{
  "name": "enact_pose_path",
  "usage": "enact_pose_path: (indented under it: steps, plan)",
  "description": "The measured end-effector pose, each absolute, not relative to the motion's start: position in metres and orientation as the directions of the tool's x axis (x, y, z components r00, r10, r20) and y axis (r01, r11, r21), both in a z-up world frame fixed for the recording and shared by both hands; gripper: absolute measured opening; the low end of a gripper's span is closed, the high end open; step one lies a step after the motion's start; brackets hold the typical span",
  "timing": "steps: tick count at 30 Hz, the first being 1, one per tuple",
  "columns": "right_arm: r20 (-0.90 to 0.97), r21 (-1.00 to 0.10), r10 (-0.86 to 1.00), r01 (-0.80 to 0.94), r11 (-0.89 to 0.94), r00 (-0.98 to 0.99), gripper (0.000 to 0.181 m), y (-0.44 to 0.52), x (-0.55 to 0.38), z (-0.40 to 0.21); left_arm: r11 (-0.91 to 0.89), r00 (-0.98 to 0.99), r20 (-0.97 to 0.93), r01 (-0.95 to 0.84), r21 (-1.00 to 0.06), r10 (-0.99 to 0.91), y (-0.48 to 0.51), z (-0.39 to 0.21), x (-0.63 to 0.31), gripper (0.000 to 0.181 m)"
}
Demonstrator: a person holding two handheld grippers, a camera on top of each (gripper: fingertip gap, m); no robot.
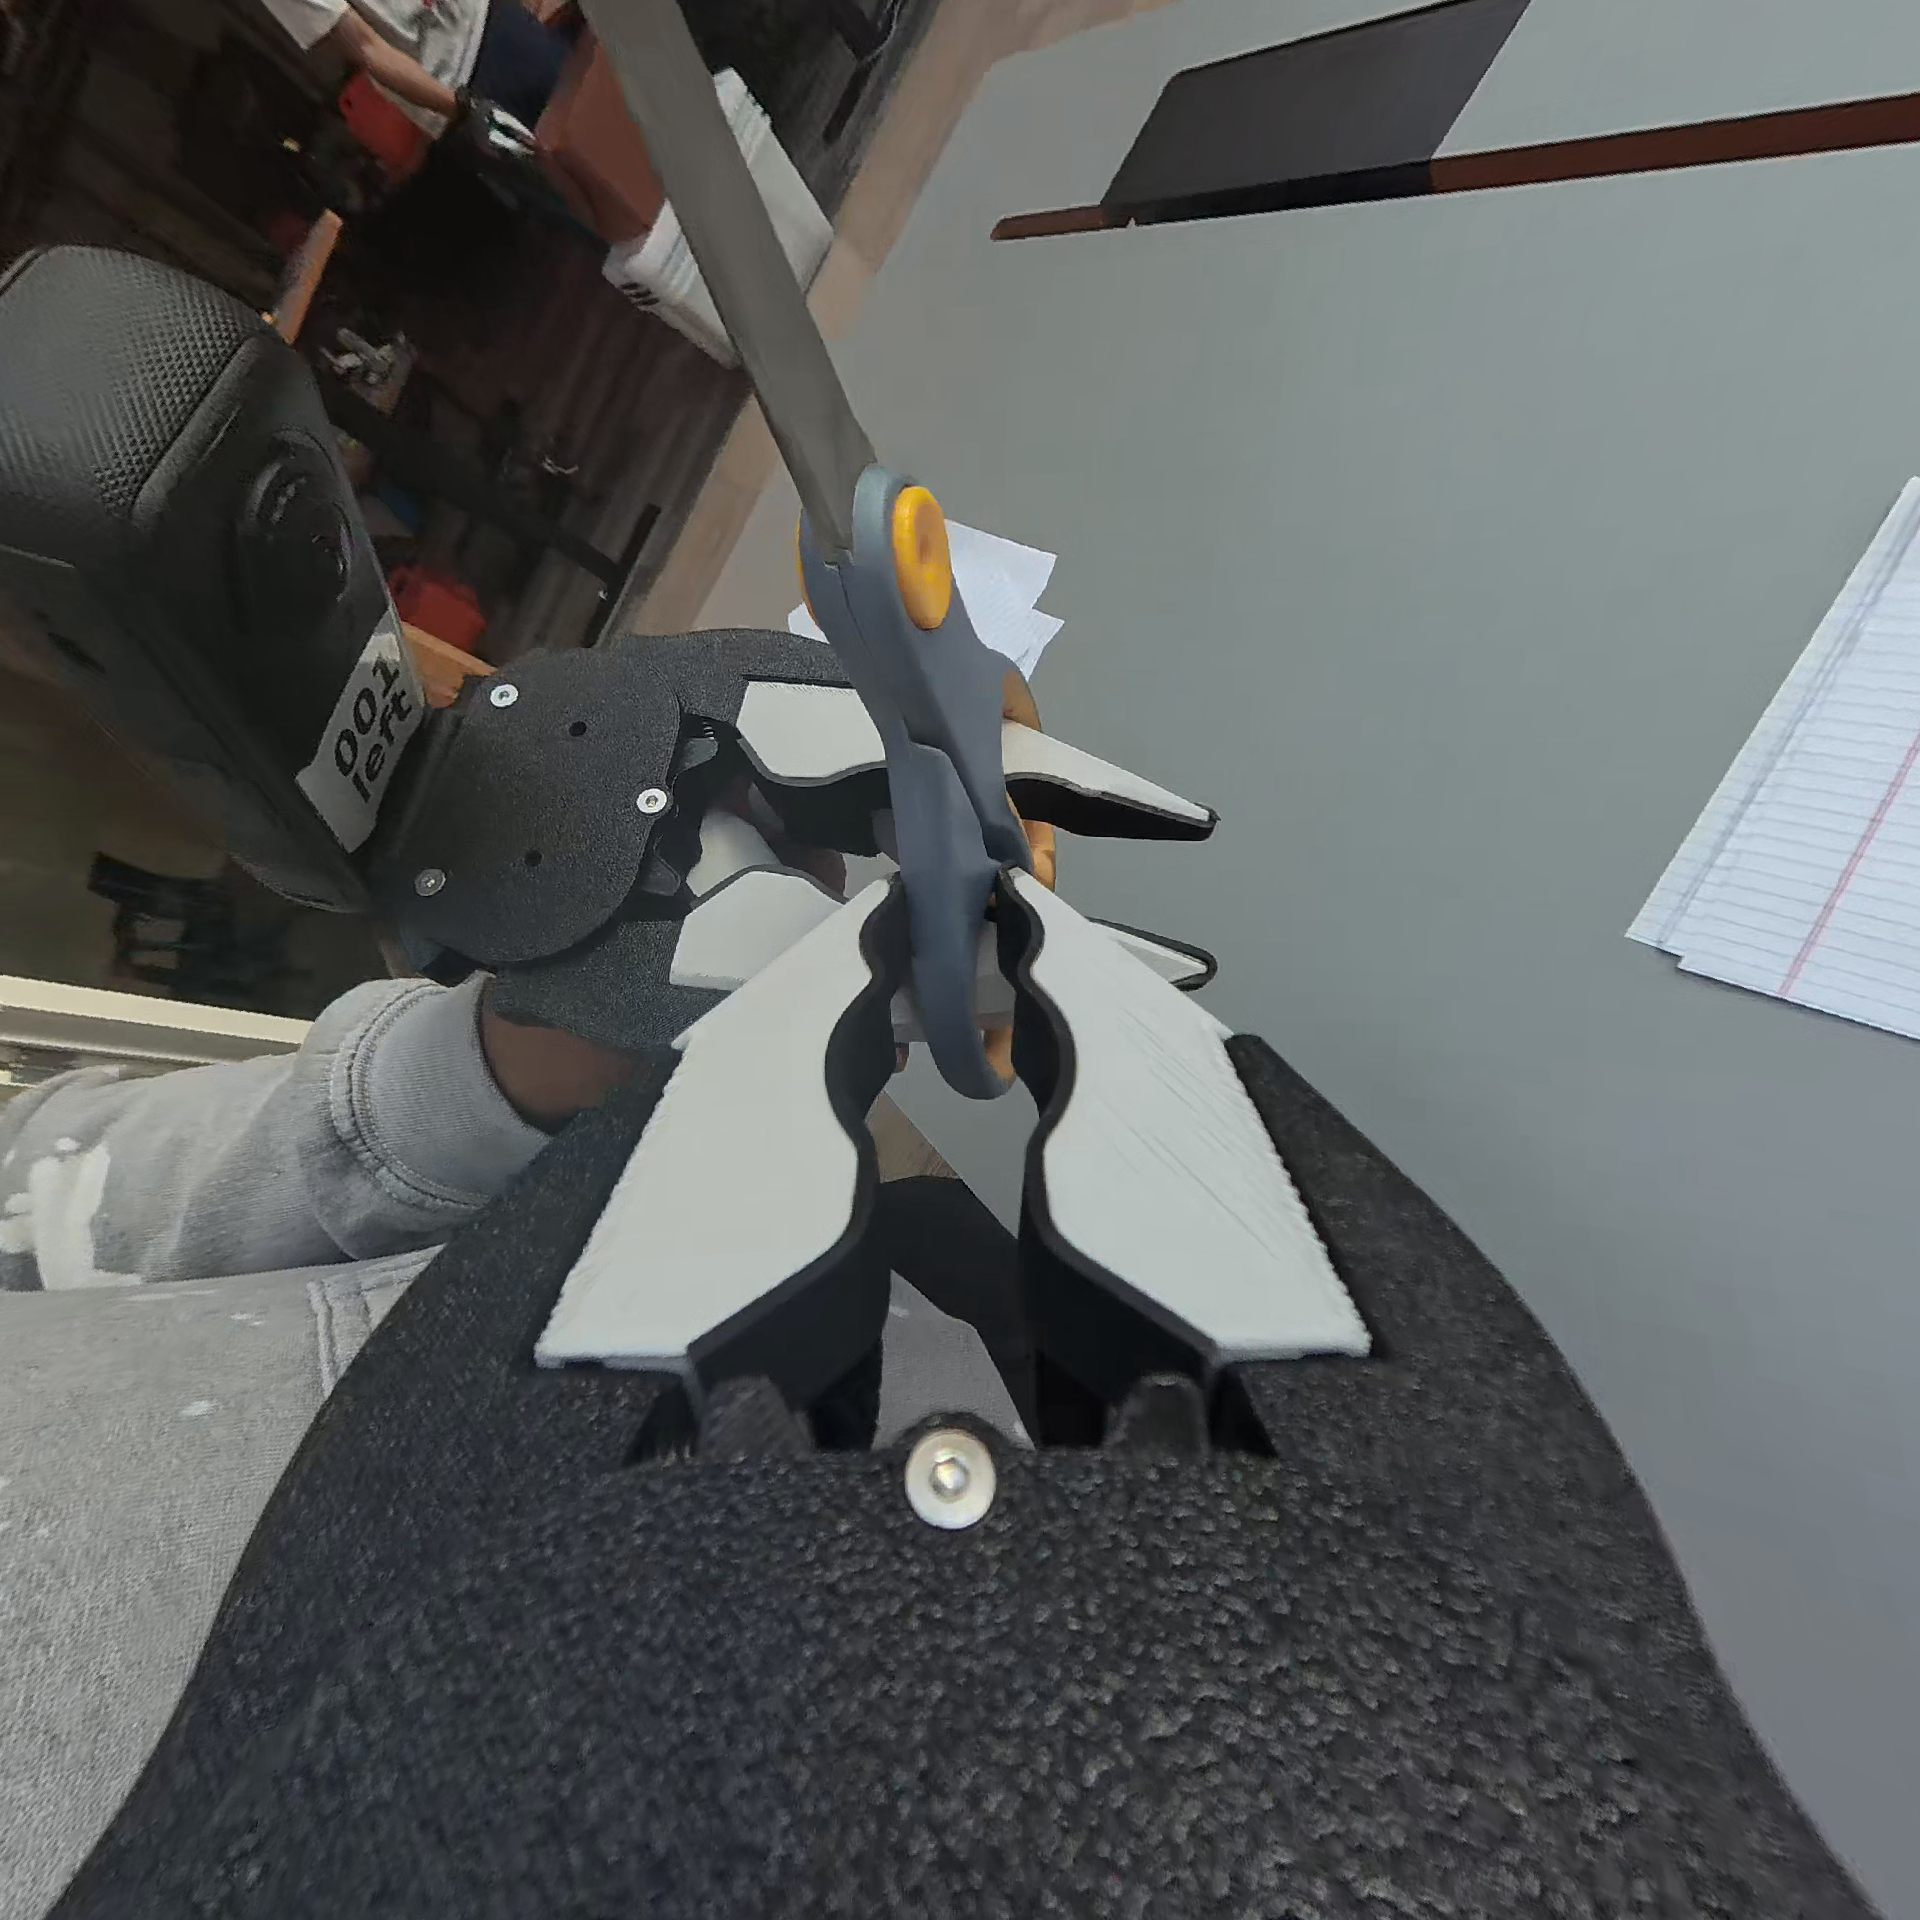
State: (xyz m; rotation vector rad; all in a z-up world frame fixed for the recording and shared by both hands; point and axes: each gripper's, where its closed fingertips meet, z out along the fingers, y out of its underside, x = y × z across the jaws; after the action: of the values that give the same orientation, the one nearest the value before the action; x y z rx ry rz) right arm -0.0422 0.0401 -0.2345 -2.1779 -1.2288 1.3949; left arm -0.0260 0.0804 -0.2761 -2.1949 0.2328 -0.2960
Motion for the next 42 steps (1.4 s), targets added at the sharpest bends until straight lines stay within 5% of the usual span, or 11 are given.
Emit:
enact_pose_path:
  steps: [6,8,12,17,24,27,32,42]
  plan:
    - [-0.602,-0.717,0.796,0.396,-0.573,0.062,0.017,0.046,-0.058,-0.218,-0.489,0.925,0.302,0.158,-0.858,-0.231,0.091,-0.260,-0.040,0.022]
    - [-0.572,-0.770,0.820,0.336,-0.543,0.015,0.033,0.066,-0.054,-0.207,-0.444,0.922,0.318,0.196,-0.874,-0.219,0.094,-0.251,-0.054,0.022]
    - [-0.300,-0.828,0.948,0.465,-0.313,0.103,0.044,0.144,-0.023,-0.263,-0.369,0.918,0.331,0.236,-0.899,-0.218,0.083,-0.236,-0.085,0.022]
    - [-0.147,-0.696,0.988,0.706,-0.133,0.041,0.060,0.234,-0.004,-0.375,-0.364,0.895,0.347,0.236,-0.901,-0.280,0.054,-0.220,-0.091,0.022]
    - [-0.093,-0.567,0.995,0.820,-0.074,0.026,0.079,0.332,-0.055,-0.472,-0.476,0.913,0.392,0.295,-0.829,-0.115,0.048,-0.247,-0.076,0.022]
    - [-0.095,-0.572,0.992,0.811,-0.124,0.084,0.066,0.361,-0.069,-0.489,-0.496,0.914,0.402,0.327,-0.805,-0.049,0.055,-0.258,-0.060,0.022]
    - [-0.090,-0.603,0.990,0.786,-0.140,0.107,0.002,0.369,-0.070,-0.491,-0.483,0.902,0.432,0.382,-0.788,0.008,0.070,-0.265,-0.039,0.023]
    - [-0.203,-0.772,0.979,0.619,-0.142,-0.029,0.000,0.336,-0.058,-0.441,-0.483,0.906,0.424,0.378,-0.790,0.015,0.097,-0.263,-0.030,0.023]
